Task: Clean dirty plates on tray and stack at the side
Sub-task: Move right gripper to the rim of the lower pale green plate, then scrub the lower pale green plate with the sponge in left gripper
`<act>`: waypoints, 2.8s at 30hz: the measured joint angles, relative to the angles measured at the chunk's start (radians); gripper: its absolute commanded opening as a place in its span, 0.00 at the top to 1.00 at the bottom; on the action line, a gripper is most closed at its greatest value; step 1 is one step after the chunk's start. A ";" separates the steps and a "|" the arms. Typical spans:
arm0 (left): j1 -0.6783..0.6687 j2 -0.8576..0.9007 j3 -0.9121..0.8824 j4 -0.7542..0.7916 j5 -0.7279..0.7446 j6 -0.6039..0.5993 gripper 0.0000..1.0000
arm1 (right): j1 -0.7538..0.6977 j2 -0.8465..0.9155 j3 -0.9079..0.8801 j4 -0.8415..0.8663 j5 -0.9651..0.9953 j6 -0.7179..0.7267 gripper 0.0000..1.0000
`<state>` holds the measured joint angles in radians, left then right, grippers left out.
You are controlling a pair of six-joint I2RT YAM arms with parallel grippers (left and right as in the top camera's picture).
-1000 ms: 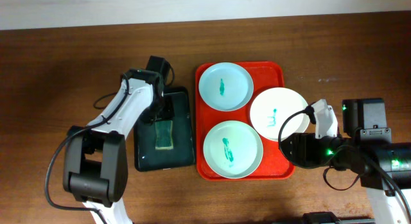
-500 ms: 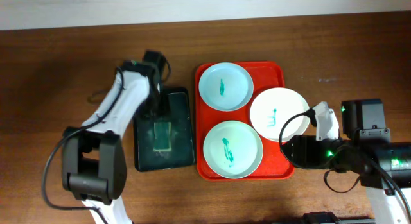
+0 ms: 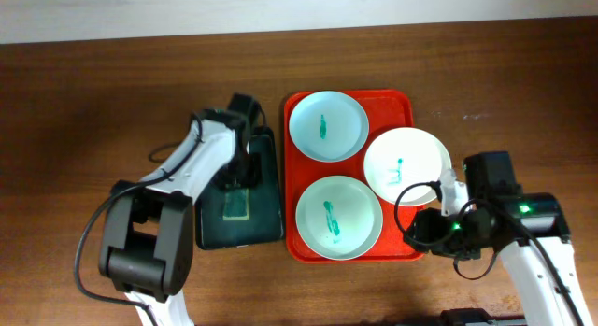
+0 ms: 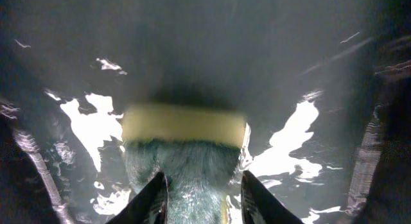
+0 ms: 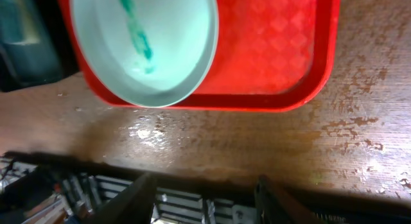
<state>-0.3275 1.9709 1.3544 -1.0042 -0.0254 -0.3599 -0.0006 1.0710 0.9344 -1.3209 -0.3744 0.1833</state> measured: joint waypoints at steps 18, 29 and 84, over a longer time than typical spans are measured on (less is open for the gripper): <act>0.011 -0.005 0.050 -0.138 -0.012 0.014 0.58 | 0.006 0.118 -0.051 0.138 -0.034 -0.064 0.48; 0.011 -0.006 -0.081 -0.011 -0.009 0.005 1.00 | 0.112 0.148 -0.052 0.231 0.108 0.106 0.48; -0.396 0.009 -0.069 0.446 0.324 -0.139 1.00 | 0.200 0.570 -0.119 0.702 0.068 0.344 0.96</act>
<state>-0.7235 1.9800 1.2850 -0.5579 0.2989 -0.4992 0.1993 1.6409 0.8154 -0.6189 -0.3069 0.5278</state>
